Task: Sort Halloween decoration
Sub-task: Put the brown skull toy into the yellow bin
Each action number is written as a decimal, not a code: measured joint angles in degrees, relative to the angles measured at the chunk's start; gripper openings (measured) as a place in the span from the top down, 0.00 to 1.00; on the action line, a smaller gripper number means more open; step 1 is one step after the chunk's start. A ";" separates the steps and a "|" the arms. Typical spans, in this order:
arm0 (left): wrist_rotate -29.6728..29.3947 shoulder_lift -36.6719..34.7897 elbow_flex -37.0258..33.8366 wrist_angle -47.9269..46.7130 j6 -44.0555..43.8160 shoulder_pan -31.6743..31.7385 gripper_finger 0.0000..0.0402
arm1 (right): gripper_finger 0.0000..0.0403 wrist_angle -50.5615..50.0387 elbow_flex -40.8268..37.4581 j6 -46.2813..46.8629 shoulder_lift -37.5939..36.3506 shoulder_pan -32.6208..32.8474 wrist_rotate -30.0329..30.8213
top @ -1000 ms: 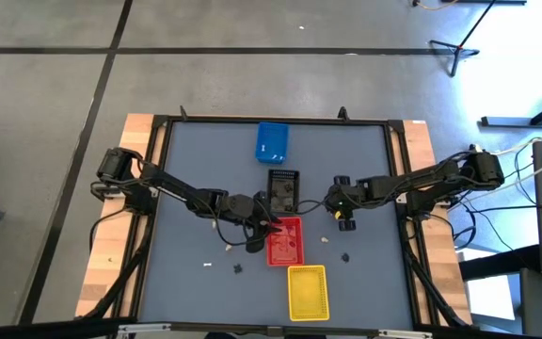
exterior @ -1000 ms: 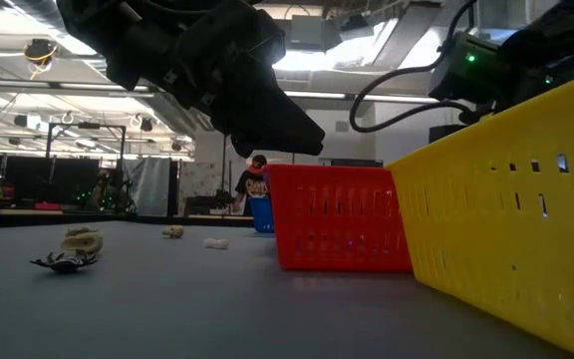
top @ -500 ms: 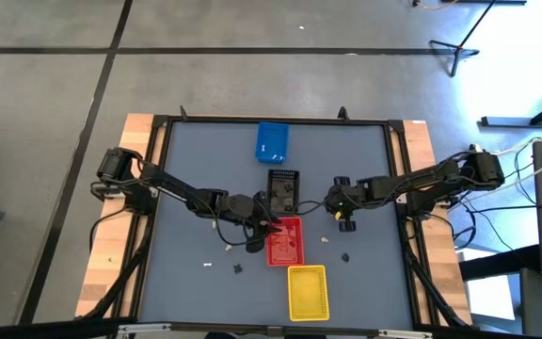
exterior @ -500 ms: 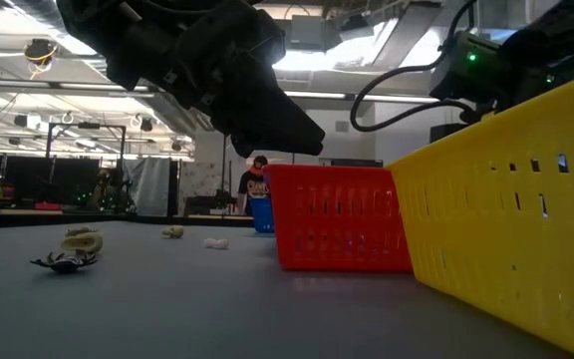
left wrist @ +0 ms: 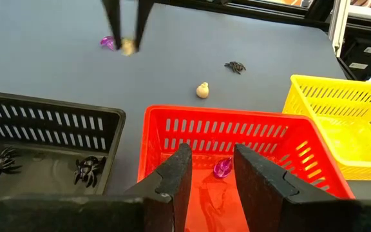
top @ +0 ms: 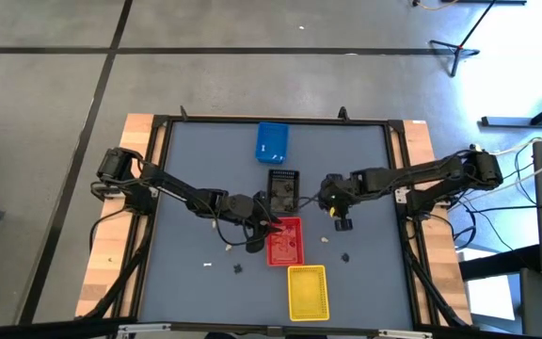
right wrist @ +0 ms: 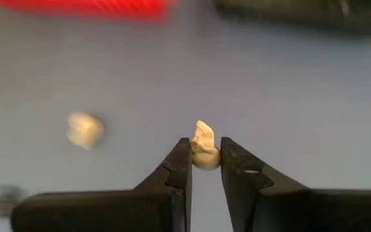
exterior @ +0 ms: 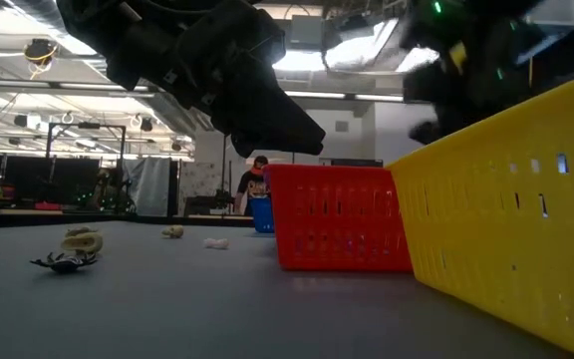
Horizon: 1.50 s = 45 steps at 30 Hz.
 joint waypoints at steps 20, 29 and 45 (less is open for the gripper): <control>-4.28 -1.91 0.07 0.05 6.70 -0.02 0.73 | 0.85 1.34 12.77 7.51 -0.13 16.60 -16.71; -4.91 -7.04 0.07 -1.87 12.05 -0.02 0.73 | 0.85 8.88 12.77 21.78 -0.13 23.95 -16.54; -12.28 -16.79 0.07 -12.63 12.54 -0.02 0.73 | 0.85 20.89 12.79 31.09 6.10 32.41 -7.84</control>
